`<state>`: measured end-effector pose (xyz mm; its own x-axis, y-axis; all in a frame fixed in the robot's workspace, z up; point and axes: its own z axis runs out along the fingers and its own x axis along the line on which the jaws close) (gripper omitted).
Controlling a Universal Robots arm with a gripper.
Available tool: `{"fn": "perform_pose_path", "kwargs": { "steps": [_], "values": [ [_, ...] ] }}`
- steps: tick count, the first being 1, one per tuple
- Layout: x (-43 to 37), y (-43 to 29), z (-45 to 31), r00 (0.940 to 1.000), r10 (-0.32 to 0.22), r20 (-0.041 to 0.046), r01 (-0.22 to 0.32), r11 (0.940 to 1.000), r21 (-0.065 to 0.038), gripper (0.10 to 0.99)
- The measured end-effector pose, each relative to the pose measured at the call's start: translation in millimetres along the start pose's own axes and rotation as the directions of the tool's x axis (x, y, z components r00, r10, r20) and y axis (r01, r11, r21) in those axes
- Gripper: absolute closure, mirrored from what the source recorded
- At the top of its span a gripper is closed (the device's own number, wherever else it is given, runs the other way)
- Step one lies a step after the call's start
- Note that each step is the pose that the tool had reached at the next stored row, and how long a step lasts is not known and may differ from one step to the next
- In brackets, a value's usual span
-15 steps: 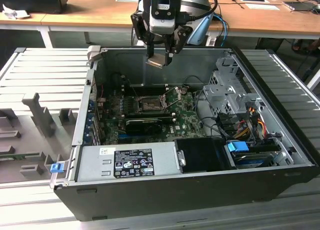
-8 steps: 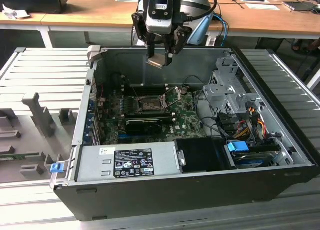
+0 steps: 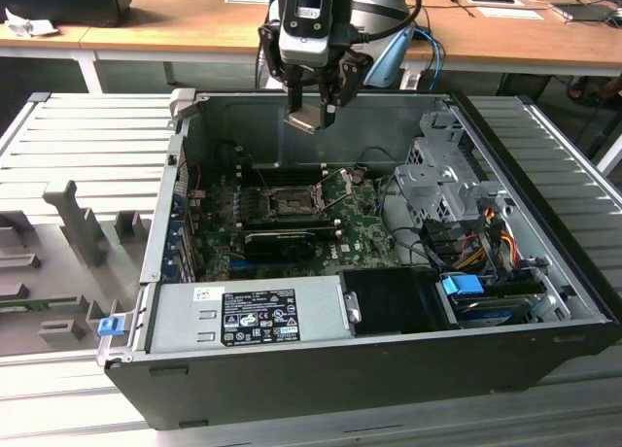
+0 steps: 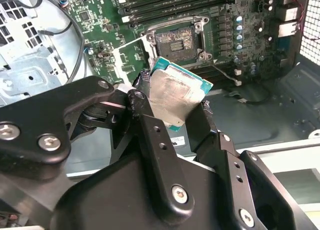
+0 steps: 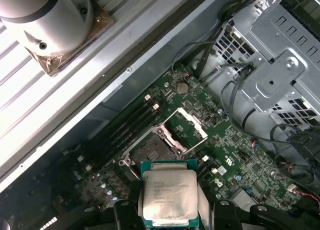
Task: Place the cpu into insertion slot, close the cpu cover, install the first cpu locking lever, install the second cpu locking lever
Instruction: 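Place the cpu into insertion slot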
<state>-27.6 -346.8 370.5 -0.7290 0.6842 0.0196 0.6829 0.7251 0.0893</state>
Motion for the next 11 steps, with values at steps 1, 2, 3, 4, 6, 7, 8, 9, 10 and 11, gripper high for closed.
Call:
{"fn": "perform_pose_path", "kwargs": {
  "steps": [1,2,3,4,6,7,8,9,10,11],
  "values": [
    [0.0,0.0,0.1,1.0000,0.005,0.0005,-0.005,1.0000,0.000,0.561],
    [0.0,0.0,0.1,0.9999,0.012,0.0012,-0.012,0.9999,0.000,0.561],
    [0.0,0.0,0.1,0.9999,0.017,0.0016,-0.017,0.9999,0.000,0.561],
    [0.0,0.0,0.1,0.9998,0.021,0.0020,-0.021,0.9998,0.000,0.561],
    [0.0,0.0,0.1,0.9995,0.031,0.0028,-0.031,0.9995,-0.001,0.561],
    [0.0,0.0,0.1,0.9993,0.037,0.0034,-0.037,0.9993,-0.001,0.561],
    [0.0,0.0,0.2,0.9991,0.041,0.0038,-0.041,0.9991,-0.001,0.561],
    [0.0,0.0,0.2,0.9989,0.048,0.0043,-0.048,0.9989,-0.001,0.561],
    [0.0,0.0,0.2,0.9987,0.051,0.0046,-0.051,0.9987,-0.001,0.561],
    [0.0,0.0,0.2,0.9983,0.059,0.0053,-0.059,0.9983,-0.001,0.561]
  ]
}}
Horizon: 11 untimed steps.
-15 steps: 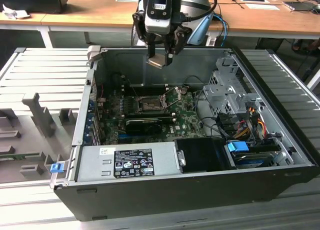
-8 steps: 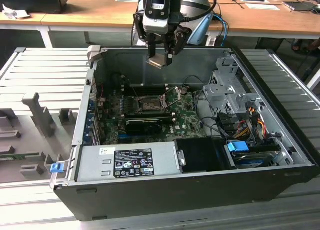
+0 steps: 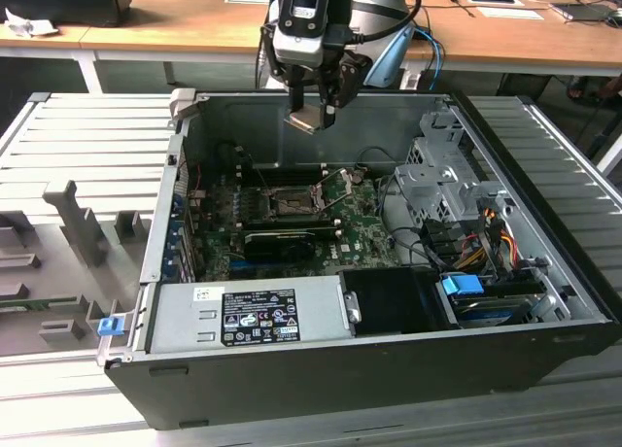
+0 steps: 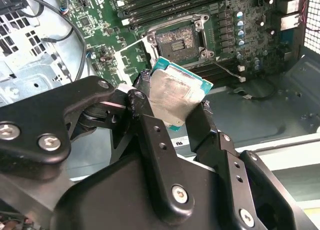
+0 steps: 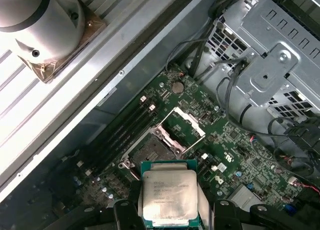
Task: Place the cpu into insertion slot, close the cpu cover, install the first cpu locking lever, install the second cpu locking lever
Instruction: 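Place the cpu into insertion slot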
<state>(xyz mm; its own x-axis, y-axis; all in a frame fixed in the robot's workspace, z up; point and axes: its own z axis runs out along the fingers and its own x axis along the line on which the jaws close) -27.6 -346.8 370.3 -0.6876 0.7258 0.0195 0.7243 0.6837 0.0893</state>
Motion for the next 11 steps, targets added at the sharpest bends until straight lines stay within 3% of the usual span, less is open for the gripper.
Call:
{"fn": "perform_pose_path", "kwargs": {
  "steps": [9,11],
  "values": [
    [0.0,0.0,0.6,0.9974,0.071,0.0063,-0.071,0.9975,-0.002,0.561],
    [-0.1,-0.3,3.9,0.9968,0.079,0.0074,-0.079,0.9969,-0.001,0.561]
  ]
}}
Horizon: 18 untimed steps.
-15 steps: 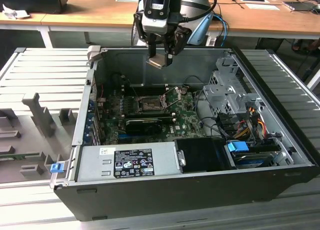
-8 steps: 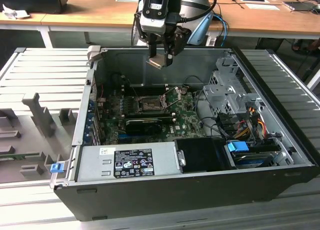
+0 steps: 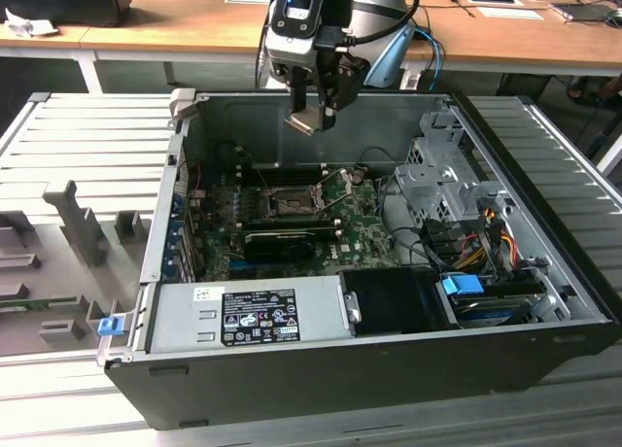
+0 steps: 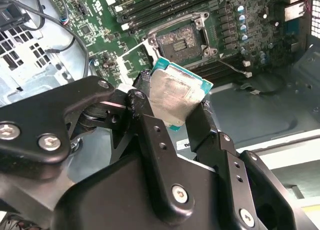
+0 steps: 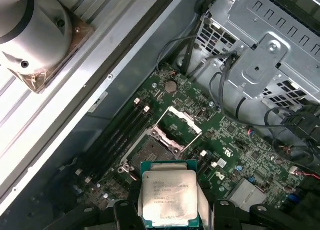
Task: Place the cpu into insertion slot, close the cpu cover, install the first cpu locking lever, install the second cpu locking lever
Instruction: 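Place the cpu into insertion slot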
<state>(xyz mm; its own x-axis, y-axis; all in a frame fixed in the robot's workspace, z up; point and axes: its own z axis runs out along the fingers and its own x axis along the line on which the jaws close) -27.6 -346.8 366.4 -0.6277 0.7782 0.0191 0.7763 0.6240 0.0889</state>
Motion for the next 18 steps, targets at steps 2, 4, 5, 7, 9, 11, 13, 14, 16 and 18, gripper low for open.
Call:
{"fn": "perform_pose_path", "kwargs": {
  "steps": [2,4,5,7,9,11,13,14,16,18],
  "values": [
    [-0.1,-0.3,3.5,1.0000,0.000,0.0002,0.000,1.0000,0.000,0.561],
    [-0.1,-0.4,4.3,1.0000,0.001,0.0015,-0.001,1.0000,0.001,0.561],
    [-0.1,-0.5,4.7,0.9997,0.022,0.0039,-0.022,0.9998,0.000,0.561],
    [-0.1,-0.5,4.8,0.9979,0.065,0.0087,-0.065,0.9979,0.000,0.561],
    [-0.1,-0.5,5.1,0.9959,0.090,0.0111,-0.090,0.9959,0.000,0.561],
    [-0.1,-0.5,5.6,0.9923,0.123,0.0141,-0.123,0.9924,-0.001,0.561],
    [-0.2,-0.7,8.2,0.9876,0.156,0.0173,-0.156,0.9878,-0.002,0.561],
    [-0.2,-0.8,9.1,0.9827,0.184,0.0203,-0.184,0.9829,-0.003,0.561],
    [-0.2,-0.9,9.8,0.9770,0.212,0.0229,-0.212,0.9772,-0.004,0.561],
    [-0.2,-1.0,10.0,0.9708,0.239,0.0252,-0.239,0.9711,-0.005,0.561]
  ]
}}
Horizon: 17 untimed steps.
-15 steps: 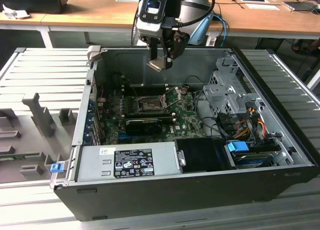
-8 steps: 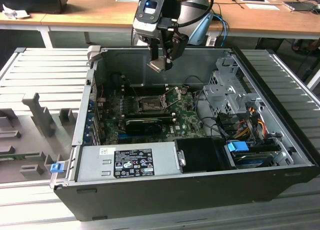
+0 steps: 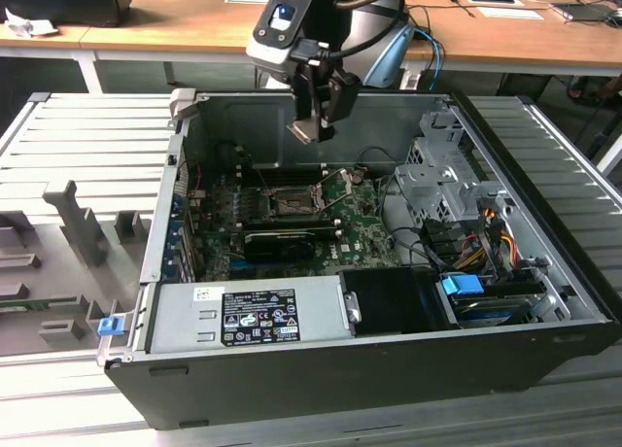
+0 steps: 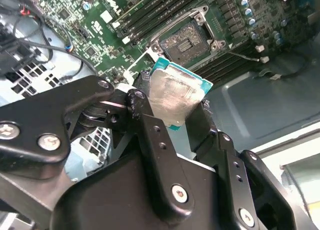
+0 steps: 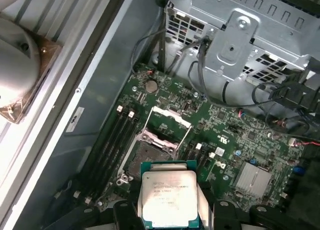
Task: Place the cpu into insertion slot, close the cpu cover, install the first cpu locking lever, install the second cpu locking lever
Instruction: 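Place the cpu into insertion slot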
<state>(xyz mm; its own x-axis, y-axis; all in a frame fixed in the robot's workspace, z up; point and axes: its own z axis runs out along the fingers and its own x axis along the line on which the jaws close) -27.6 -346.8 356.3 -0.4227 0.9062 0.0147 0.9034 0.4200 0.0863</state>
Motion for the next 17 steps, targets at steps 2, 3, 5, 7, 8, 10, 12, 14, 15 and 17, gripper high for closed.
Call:
{"fn": "perform_pose_path", "kwargs": {
  "steps": [2,3,5,7,8,10,12,14,15,17],
  "values": [
    [0.3,-0.6,0.2,0.9997,0.023,0.0020,-0.023,0.9997,0.000,0.561],
    [0.4,-0.8,0.3,0.9996,0.028,0.0024,-0.028,0.9996,0.000,0.561],
    [0.5,-0.9,1.0,0.9995,0.030,0.0024,-0.030,0.9995,-0.001,0.561],
    [0.4,-1.1,2.8,0.9995,0.030,0.0026,-0.030,0.9995,-0.001,0.561],
    [0.4,-1.2,3.5,0.9995,0.030,0.0026,-0.030,0.9995,0.000,0.561],
    [0.4,-1.3,4.3,0.9995,0.031,0.0027,-0.031,0.9995,0.000,0.561],
    [0.4,-1.3,4.8,0.9995,0.031,0.0027,-0.031,0.9995,-0.001,0.561],
    [0.4,-1.3,5.0,0.9995,0.033,0.0028,-0.033,0.9995,-0.001,0.561],
    [0.4,-1.3,5.1,0.9994,0.034,0.0029,-0.034,0.9994,-0.001,0.561],
    [0.4,-1.4,5.1,0.9993,0.036,0.0031,-0.036,0.9993,-0.001,0.561]
  ]
}}
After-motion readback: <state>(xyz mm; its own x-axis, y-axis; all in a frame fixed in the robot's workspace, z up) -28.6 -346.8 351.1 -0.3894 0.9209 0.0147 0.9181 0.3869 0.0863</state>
